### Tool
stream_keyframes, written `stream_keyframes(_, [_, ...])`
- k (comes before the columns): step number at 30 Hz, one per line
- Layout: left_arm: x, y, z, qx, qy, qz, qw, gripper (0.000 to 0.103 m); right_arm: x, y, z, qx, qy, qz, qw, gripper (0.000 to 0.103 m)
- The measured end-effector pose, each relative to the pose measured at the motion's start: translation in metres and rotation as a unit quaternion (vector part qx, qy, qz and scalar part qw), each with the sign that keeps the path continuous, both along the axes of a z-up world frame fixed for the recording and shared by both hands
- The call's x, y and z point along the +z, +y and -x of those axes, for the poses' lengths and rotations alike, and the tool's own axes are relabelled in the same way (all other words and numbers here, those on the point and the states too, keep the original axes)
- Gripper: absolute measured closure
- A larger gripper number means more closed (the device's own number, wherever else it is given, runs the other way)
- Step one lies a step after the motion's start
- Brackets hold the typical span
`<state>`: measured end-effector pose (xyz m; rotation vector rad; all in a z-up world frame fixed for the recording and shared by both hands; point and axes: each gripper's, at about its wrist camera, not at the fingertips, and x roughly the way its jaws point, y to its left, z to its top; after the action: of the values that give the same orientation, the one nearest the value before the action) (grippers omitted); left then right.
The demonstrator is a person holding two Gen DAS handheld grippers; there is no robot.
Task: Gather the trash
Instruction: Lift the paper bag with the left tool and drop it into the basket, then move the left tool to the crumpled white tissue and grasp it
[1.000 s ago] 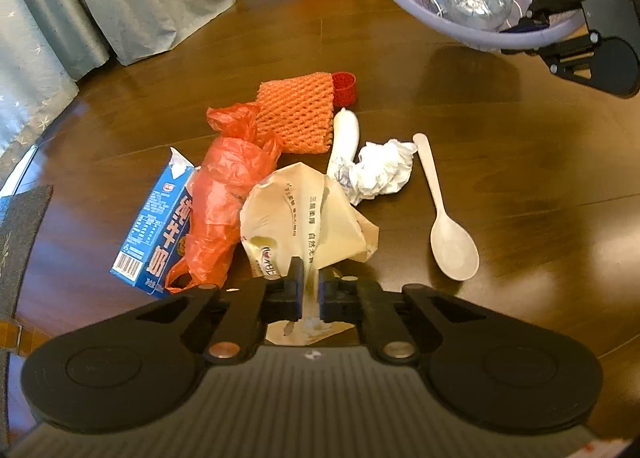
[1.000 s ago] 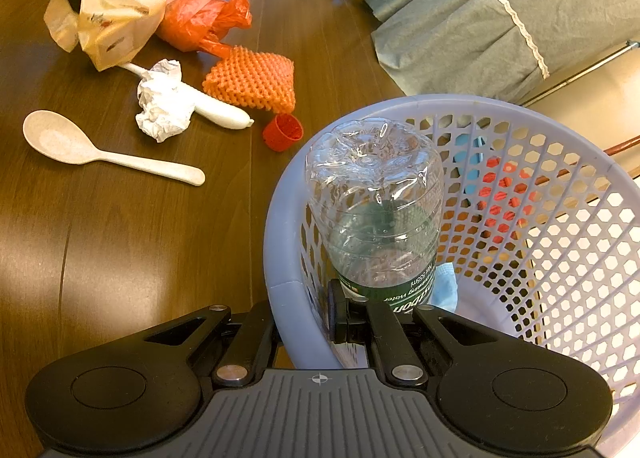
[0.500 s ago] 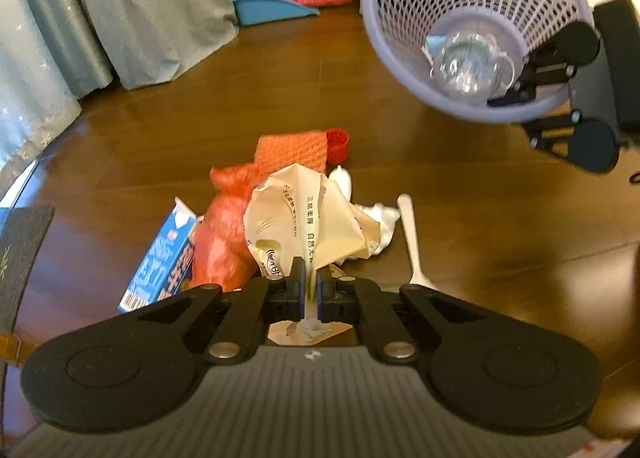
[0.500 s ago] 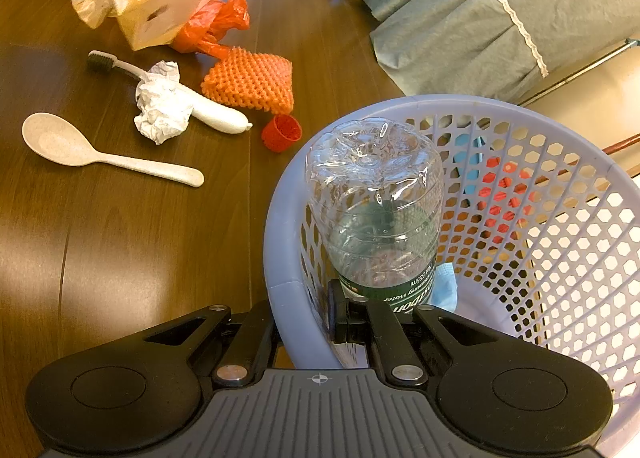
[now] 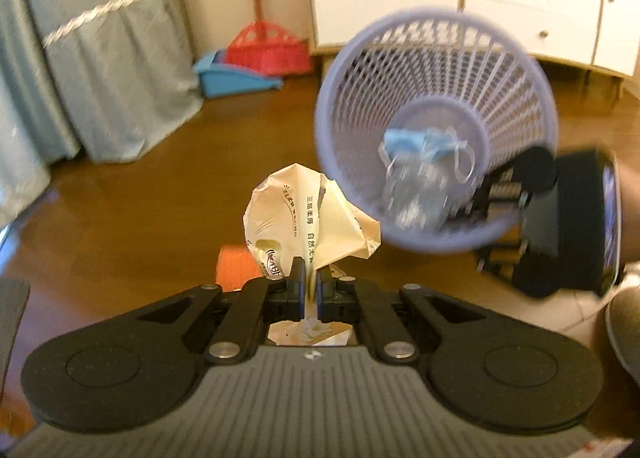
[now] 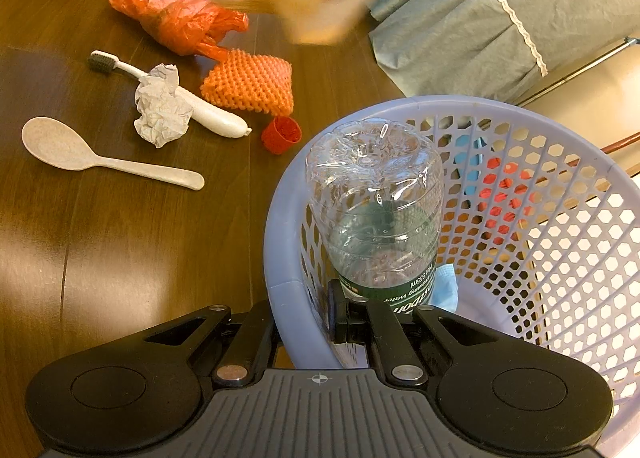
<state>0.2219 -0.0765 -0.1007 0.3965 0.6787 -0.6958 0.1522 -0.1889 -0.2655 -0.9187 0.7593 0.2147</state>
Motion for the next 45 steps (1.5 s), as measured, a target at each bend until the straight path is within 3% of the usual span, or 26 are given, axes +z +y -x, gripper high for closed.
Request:
stream_keyframes(11, [0.036,-0.098,-0.027,-0.095,-0.021,0.057,0.9936,0.099,0.002,0.000,0.000,-0.004,-0.003,-0.011,1.000,0.100])
stream_keyframes(12, [0.038,-0.107,-0.028,-0.100,-0.029,0.067,0.9923,0.092,0.001,-0.001,0.000,-0.004,-0.003,-0.011,1.000,0.100])
stream_keyframes(13, [0.039,-0.113,-0.029,-0.106,-0.034,0.077,0.9909,0.075,0.001,-0.001,0.000,-0.004,-0.003,-0.012,1.000,0.100])
stream_keyframes(15, [0.042,-0.125,-0.031,-0.114,-0.037,0.085,0.9891,0.056,0.001,-0.002,0.000,-0.005,-0.004,-0.014,1.000,0.100])
stream_keyframes(17, [0.043,-0.130,-0.029,-0.117,-0.041,0.088,0.9883,0.058,0.003,-0.003,0.000,-0.007,-0.005,-0.017,1.000,0.100])
stream_keyframes(27, [0.034,-0.086,-0.033,-0.051,-0.032,0.083,0.9947,0.058,0.005,-0.004,0.001,-0.009,-0.006,-0.021,1.000,0.100])
stream_keyframes(35, [0.016,-0.015,-0.048,0.050,-0.023,0.057,0.9968,0.058,0.005,-0.005,0.001,-0.009,-0.006,-0.021,1.000,0.100])
stream_keyframes(41, [-0.014,0.030,-0.046,0.105,-0.002,0.030,0.9940,0.058,0.005,-0.005,0.001,-0.008,-0.006,-0.020,1.000,0.100])
stream_keyframes(45, [-0.053,0.035,-0.033,0.097,0.027,0.001,0.9949,0.058,0.005,-0.005,0.000,-0.008,-0.006,-0.020,1.000,0.100])
